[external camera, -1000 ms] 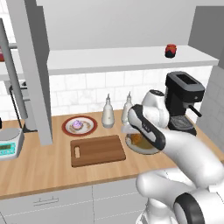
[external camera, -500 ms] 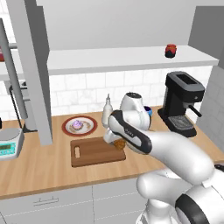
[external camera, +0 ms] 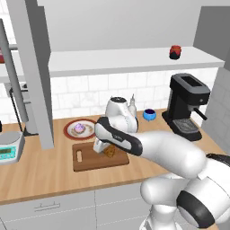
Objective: From the different types of pastries on the counter, select a croissant and place it on the cutting board. Then retrieve a jar of jam from the cabinet and place it alongside the croissant on the cutting board.
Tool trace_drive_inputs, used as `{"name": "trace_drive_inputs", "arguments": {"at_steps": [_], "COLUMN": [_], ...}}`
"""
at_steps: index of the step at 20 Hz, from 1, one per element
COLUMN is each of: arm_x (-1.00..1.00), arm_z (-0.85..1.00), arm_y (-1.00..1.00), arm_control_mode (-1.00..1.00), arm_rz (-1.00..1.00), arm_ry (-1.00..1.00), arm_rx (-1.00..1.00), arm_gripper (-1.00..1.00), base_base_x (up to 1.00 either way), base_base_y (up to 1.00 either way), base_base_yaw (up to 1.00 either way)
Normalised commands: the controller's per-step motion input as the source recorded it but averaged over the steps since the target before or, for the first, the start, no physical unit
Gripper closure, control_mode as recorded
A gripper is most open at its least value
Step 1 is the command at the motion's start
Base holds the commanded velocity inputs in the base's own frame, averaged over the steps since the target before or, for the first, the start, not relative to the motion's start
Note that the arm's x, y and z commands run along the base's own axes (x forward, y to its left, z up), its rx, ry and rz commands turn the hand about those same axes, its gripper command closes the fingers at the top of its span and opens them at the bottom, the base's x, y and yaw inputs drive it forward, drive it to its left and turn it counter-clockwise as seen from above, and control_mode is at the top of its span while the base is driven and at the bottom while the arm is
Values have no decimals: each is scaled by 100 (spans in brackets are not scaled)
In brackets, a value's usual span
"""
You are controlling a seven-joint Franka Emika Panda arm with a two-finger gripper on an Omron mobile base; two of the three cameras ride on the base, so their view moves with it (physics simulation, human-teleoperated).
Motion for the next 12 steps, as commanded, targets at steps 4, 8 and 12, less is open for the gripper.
{"name": "trace_drive_inputs", "arguments": {"at_steps": [4, 8, 12], "arm_x": [24, 23, 23], "arm_z": [-1, -24, -26], "arm_y": [30, 19, 21], "arm_control_mode": [-100, -100, -100], "arm_rz": [11, 14, 15], "arm_ry": [-19, -1, 0], "arm_rx": [-6, 1, 1], "arm_gripper": [100, 100, 100], "base_base_x": [0, 0, 0], "base_base_y": [0, 0, 0], "base_base_yaw": [0, 0, 0]}}
